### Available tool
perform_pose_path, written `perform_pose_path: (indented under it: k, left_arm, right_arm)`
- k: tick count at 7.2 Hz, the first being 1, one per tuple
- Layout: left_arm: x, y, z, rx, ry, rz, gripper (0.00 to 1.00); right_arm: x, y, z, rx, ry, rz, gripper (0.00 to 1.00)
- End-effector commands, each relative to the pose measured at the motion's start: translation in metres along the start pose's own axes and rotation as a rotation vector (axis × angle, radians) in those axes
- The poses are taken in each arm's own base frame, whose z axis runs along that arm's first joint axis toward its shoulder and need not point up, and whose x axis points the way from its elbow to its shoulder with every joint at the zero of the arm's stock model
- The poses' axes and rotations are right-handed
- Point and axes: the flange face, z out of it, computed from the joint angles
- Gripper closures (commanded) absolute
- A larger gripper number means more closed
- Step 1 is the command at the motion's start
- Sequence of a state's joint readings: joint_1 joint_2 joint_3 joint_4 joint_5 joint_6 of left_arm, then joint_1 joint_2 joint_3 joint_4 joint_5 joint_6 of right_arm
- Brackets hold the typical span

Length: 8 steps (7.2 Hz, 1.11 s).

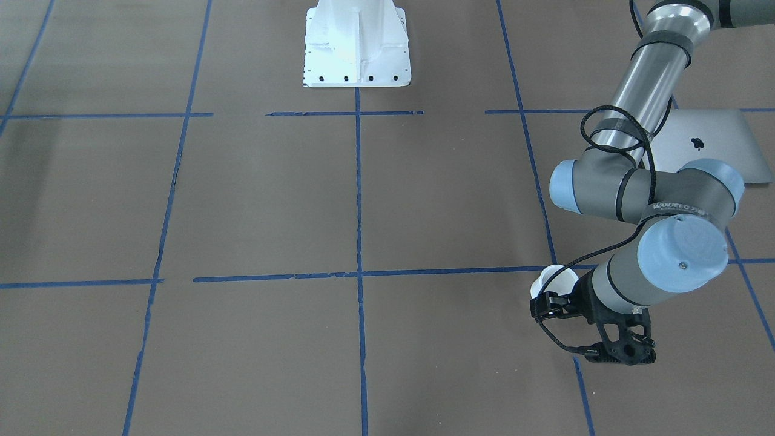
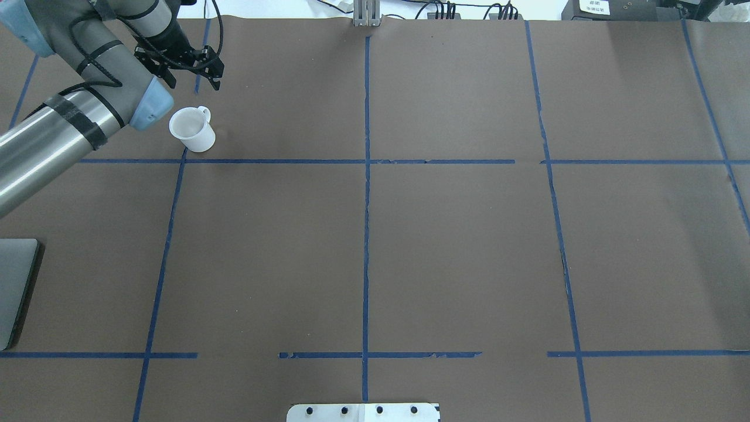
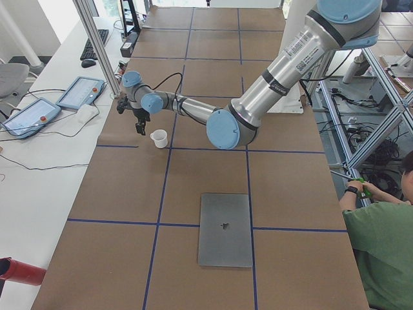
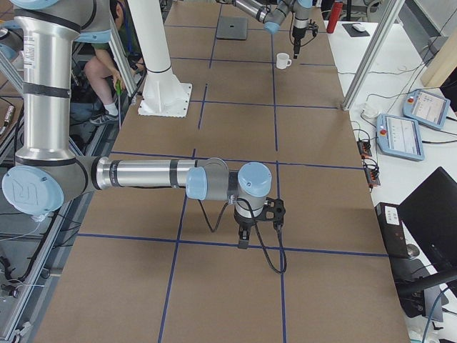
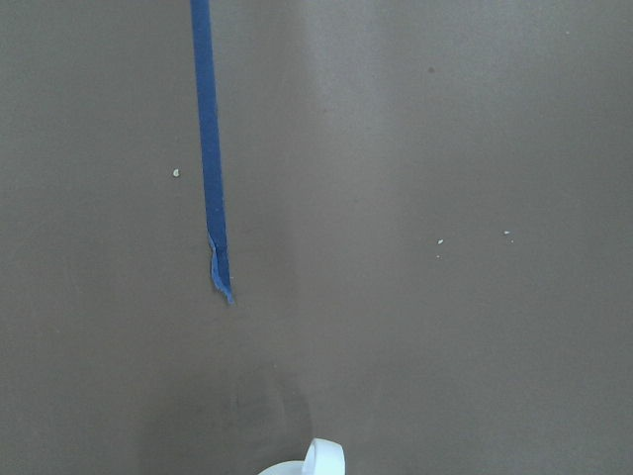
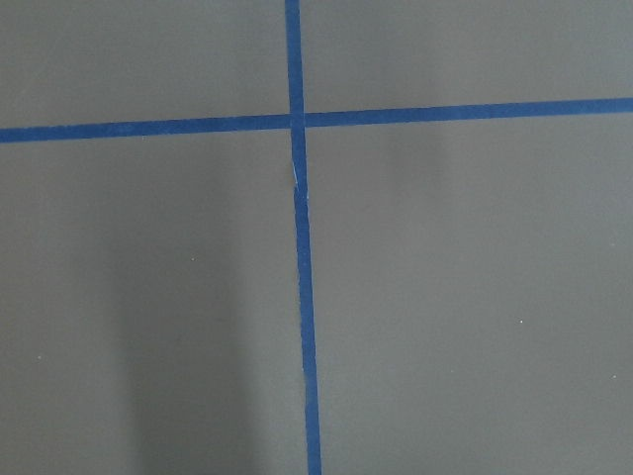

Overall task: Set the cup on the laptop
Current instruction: 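Lower the left gripper and close it on the white cup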

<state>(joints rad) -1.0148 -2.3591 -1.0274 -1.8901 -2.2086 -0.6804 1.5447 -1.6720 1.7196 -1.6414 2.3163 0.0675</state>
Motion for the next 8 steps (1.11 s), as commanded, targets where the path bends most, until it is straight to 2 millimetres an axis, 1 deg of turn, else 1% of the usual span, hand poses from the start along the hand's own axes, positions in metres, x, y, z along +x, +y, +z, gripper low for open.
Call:
perform_pose_path:
  k: [1,3,4,5,6,7,8]
  left_arm:
    - [0.004,0.008,0.025,-0.014,-0.002,0.017,0.0]
    - [0.01,0.018,0.039,-0.034,-0.004,0.027,0.0]
    - [0.009,0.021,0.044,-0.041,-0.007,0.027,0.02]
    - [0.006,0.021,0.048,-0.036,-0.007,0.03,0.08]
    - [0.002,0.021,0.053,-0.034,-0.007,0.031,0.19]
    - [0.001,0.02,0.055,-0.031,-0.005,0.035,0.44]
    - [0.001,0.02,0.055,-0.031,-0.005,0.037,0.72]
  right_arm:
    - [0.0,0.0,0.0,0.0,0.0,0.0,0.0]
    - [0.0,0.0,0.0,0.0,0.0,0.0,0.0]
    - [0.0,0.0,0.0,0.0,0.0,0.0,0.0]
    - [0.0,0.0,0.0,0.0,0.0,0.0,0.0]
    - [0.0,0.0,0.0,0.0,0.0,0.0,0.0]
    - [0.0,0.0,0.0,0.0,0.0,0.0,0.0]
    - [0.0,0.0,0.0,0.0,0.0,0.0,0.0]
